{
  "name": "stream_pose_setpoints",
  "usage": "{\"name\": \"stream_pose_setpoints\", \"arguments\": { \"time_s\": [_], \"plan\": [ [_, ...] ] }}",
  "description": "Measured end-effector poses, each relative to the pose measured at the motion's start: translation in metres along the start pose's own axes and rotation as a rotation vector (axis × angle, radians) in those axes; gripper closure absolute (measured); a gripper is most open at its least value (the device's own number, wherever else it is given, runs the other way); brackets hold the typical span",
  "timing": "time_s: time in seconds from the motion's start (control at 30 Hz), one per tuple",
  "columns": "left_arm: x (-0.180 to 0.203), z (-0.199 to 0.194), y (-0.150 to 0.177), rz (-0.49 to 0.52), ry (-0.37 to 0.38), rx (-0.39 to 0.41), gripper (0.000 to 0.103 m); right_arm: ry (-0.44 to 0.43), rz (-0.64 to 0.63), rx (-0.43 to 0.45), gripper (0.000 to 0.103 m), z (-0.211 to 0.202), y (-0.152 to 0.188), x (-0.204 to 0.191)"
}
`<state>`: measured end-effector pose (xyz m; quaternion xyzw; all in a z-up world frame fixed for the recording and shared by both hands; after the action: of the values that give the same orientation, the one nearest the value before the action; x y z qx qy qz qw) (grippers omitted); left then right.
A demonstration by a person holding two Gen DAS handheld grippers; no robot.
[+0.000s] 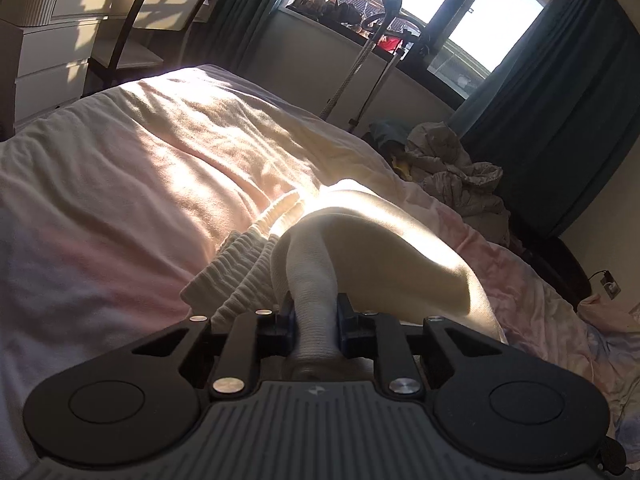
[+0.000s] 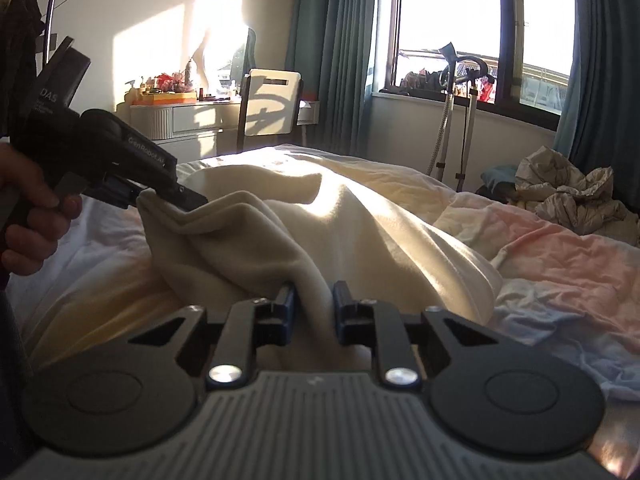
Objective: Fold clothes
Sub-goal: 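Grasp the folded sweatpants with the left gripper while the right gripper holds the cuff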
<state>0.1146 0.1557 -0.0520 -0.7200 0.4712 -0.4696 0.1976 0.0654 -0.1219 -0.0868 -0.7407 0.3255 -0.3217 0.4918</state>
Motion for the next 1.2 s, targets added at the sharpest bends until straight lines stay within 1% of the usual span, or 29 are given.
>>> {"name": "stream_pose_setpoints", "arguments": {
  "time_s": [0.03,0.07,0.1,0.17,0.27,0.33,0.37,0.43,0.57,0.63,0.67,0.73,0.8,0.83,0.9,0.93,0.97,1.03,1.07,1.1,1.13,1.2],
  "plan": [
    [-0.004,-0.001,-0.004,-0.035,0.014,0.014,0.083,-0.003,-0.059,0.012,0.095,-0.003,0.000,-0.009],
    [-0.008,-0.002,-0.009,-0.069,0.028,0.027,0.083,-0.023,-0.107,0.022,0.095,-0.006,0.000,-0.018],
    [-0.012,-0.002,-0.012,-0.099,0.037,0.036,0.083,-0.037,-0.145,0.011,0.095,-0.004,0.003,-0.027],
    [-0.020,0.004,-0.012,-0.127,0.017,0.019,0.083,-0.054,-0.220,-0.028,0.095,0.003,0.011,-0.043],
    [-0.027,0.010,-0.008,-0.137,-0.008,-0.006,0.083,-0.081,-0.189,-0.133,0.094,0.026,0.030,-0.045],
    [-0.028,0.011,-0.007,-0.140,-0.008,-0.011,0.083,-0.096,-0.140,-0.171,0.094,0.033,0.033,-0.041],
    [-0.026,0.010,-0.007,-0.126,-0.011,-0.008,0.083,-0.101,-0.119,-0.174,0.093,0.033,0.032,-0.039],
    [-0.022,0.008,-0.006,-0.099,-0.018,-0.002,0.082,-0.095,-0.091,-0.140,0.088,0.024,0.023,-0.034],
    [-0.015,0.004,-0.004,-0.045,-0.033,0.010,0.081,-0.075,-0.040,-0.060,0.081,0.004,0.005,-0.025],
    [-0.012,0.003,-0.002,-0.017,-0.049,0.016,0.081,-0.065,-0.014,-0.020,0.070,-0.006,-0.004,-0.020],
    [-0.010,0.003,-0.001,-0.006,-0.055,0.019,0.080,-0.060,-0.001,0.000,0.067,-0.011,-0.008,-0.017],
    [-0.008,0.001,0.000,0.010,-0.062,0.024,0.080,-0.051,0.024,0.040,0.054,-0.021,-0.017,-0.012],
    [-0.007,-0.002,0.000,0.014,-0.060,0.025,0.079,-0.001,-0.011,0.028,0.048,-0.019,-0.015,-0.008],
    [-0.007,-0.004,0.000,0.012,-0.057,0.023,0.077,0.015,-0.015,0.012,0.043,-0.015,-0.011,-0.004],
    [-0.009,-0.007,0.001,0.005,-0.052,0.019,0.073,0.031,-0.012,-0.017,0.038,-0.006,-0.005,0.001],
    [-0.010,-0.009,0.002,-0.001,-0.049,0.018,0.067,0.032,-0.012,-0.024,0.038,-0.001,-0.003,0.003],
    [-0.011,-0.010,0.003,-0.008,-0.044,0.015,0.060,0.033,-0.012,-0.032,0.038,0.004,-0.001,0.004],
    [-0.013,-0.008,0.004,-0.031,-0.025,0.000,0.055,0.042,-0.018,-0.038,0.038,0.012,0.002,0.004],
    [-0.014,-0.006,0.005,-0.035,-0.026,-0.012,0.055,0.049,-0.024,-0.041,0.040,0.017,0.004,0.004],
    [-0.014,-0.003,0.007,-0.039,-0.026,-0.024,0.055,0.062,-0.041,-0.041,0.045,0.022,0.008,0.003],
    [-0.015,-0.001,0.008,-0.044,-0.027,-0.033,0.055,0.079,-0.063,-0.041,0.051,0.026,0.013,0.002],
    [-0.017,0.000,0.008,-0.064,-0.020,-0.033,0.056,0.095,-0.083,-0.042,0.068,0.033,0.020,0.002]
  ]
}}
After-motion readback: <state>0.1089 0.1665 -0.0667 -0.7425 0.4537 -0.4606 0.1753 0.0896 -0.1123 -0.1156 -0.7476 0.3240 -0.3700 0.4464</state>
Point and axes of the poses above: each gripper's, at about its wrist camera, not at the fingertips, and z roughly the way its jaws point, x to its right, y to its underside, the point moved 4 cm from there along z, roughly the way its jaws point, and after that the axes turned 4 degrees about x, right-handed, at the moved point
